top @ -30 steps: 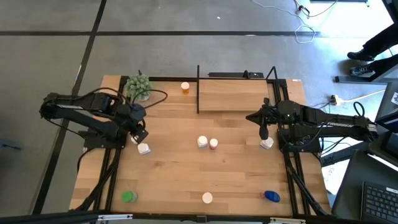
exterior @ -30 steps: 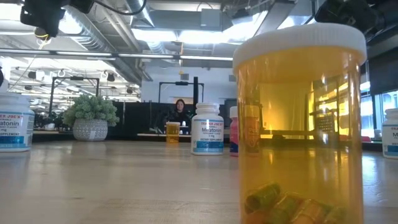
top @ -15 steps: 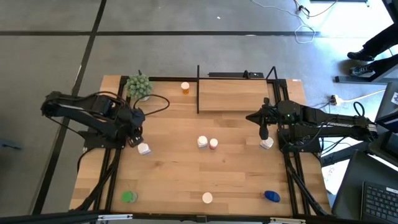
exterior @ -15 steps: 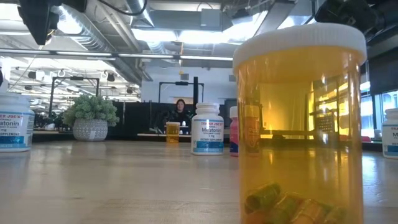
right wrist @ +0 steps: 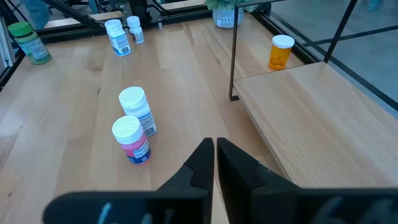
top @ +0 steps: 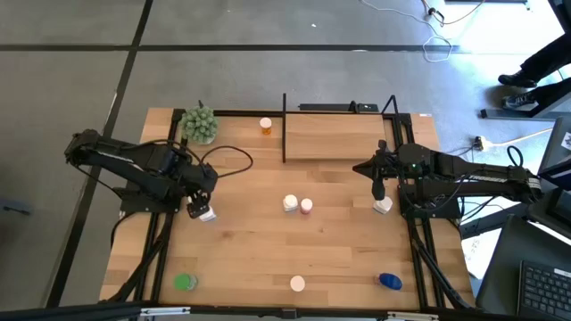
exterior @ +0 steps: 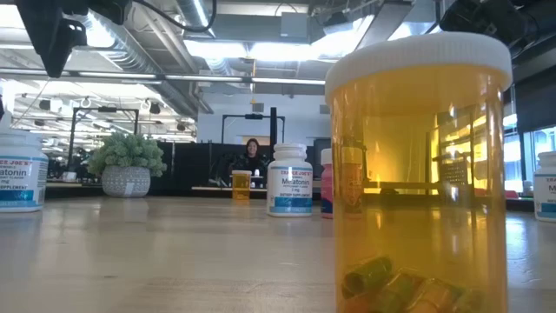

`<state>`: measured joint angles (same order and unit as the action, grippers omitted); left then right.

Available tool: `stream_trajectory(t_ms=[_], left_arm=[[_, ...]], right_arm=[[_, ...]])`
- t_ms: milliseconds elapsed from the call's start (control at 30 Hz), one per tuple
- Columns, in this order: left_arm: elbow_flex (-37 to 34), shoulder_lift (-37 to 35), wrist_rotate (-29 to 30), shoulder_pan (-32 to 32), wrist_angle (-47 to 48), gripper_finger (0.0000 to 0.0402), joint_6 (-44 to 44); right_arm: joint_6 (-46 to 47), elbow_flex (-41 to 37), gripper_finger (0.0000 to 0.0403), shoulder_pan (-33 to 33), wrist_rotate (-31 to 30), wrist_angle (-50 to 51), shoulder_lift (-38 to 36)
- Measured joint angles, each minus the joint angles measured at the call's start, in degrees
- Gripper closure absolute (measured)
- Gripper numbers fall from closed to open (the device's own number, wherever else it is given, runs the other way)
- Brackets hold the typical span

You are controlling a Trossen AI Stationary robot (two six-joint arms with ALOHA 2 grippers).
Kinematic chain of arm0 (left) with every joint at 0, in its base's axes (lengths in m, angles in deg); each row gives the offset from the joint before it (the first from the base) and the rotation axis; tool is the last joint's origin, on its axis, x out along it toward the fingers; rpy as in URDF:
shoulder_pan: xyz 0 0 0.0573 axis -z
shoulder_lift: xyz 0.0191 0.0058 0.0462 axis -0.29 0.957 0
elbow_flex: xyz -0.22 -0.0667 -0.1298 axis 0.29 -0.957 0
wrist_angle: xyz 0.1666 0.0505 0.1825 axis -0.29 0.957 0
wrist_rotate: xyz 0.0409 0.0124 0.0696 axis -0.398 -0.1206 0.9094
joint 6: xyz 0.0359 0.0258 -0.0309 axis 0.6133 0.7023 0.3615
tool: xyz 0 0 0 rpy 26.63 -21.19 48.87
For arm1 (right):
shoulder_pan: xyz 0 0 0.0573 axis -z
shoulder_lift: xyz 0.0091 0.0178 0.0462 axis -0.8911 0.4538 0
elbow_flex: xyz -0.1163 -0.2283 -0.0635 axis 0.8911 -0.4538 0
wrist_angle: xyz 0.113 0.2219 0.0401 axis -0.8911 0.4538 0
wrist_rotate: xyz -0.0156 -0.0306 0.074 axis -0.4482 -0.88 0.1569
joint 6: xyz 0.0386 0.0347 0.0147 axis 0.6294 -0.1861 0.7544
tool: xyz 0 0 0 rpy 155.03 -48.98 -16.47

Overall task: Pick and place medicine bottles onto shelf by color
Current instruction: Put the white medicine bottle on the shelf

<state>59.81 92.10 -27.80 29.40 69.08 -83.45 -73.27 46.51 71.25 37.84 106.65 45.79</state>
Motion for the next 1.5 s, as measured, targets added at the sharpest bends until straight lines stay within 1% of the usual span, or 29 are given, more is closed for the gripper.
stream_trajectory(t_ms=[233, 300, 367, 533, 633, 867, 1033, 1500], left_arm=[[0.0, 5.0, 0.0, 2.7, 0.0, 0.0091, 0.6], [0.0, 6.6, 0.2, 3.2, 0.0, 0.0091, -0.6], [-1.2, 7.5, 0.2, 3.3, -1.2, 0.0091, -0.8], [-7.8, 7.1, -0.1, 3.3, -9.1, 0.0091, -1.7], [-10.5, 6.5, 0.0, 3.3, -11.1, 0.0091, -1.9], [-13.9, 6.6, -0.1, 3.3, -13.9, 0.0091, -1.9], [-16.6, 6.6, -2.8, 3.3, -16.8, 0.0091, -2.3], [-25.1, 6.6, -2.8, 3.3, -27.4, 0.0091, -3.3]], right_arm=[[0.0, 0.0, 0.0379, 0.0, 0.0, 0.0, 0.0], [0.0, 0.0, 0.0379, 0.0, 0.0, 0.0, 0.0], [0.0, 0.0, 0.0379, 0.0, 0.0, 0.0, 0.0], [0.0, 0.0, 0.0379, 0.0, 0.0, 0.0, 0.0], [0.0, 0.0, 0.0379, 0.0, 0.0, 0.0, 0.0], [0.0, 0.0, 0.0379, 0.0, 0.0, 0.0, 0.0], [0.0, 0.0, 0.0379, 0.0, 0.0, 0.0, 0.0], [0.0, 0.0, 0.0379, 0.0, 0.0, 0.0, 0.0]])
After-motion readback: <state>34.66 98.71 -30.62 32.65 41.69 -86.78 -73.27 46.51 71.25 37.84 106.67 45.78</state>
